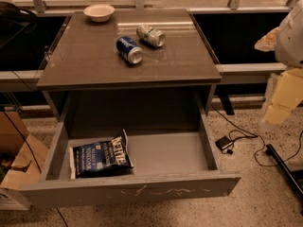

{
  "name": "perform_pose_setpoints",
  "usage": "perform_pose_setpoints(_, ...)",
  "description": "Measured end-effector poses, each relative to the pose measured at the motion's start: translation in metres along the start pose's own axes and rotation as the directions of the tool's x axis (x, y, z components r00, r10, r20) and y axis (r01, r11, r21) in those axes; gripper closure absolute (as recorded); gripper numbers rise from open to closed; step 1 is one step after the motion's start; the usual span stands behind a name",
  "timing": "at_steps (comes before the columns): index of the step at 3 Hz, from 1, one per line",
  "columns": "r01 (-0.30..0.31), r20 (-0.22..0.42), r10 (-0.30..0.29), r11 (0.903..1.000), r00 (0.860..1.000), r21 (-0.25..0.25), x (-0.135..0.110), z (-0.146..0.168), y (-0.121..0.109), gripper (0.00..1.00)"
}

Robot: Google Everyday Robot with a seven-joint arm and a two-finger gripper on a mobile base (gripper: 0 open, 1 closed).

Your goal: Pick blue chip bag from top drawer and place on counter

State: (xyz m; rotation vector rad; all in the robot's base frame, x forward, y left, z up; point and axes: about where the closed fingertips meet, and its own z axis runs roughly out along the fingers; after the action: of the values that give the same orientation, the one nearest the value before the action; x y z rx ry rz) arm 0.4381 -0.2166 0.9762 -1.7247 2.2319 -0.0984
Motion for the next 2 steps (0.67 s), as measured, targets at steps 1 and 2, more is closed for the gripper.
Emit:
perform_pose_setpoints(1, 0.000, 0.000, 0.000, 1.0000, 1.000, 0.000, 0.000, 0.000, 0.000, 0.00)
perform_pose_setpoints(2, -0.018, 0.076, 0.020, 0.9994, 0.997, -0.029, -0.005, 0.015, 0.004, 0.00)
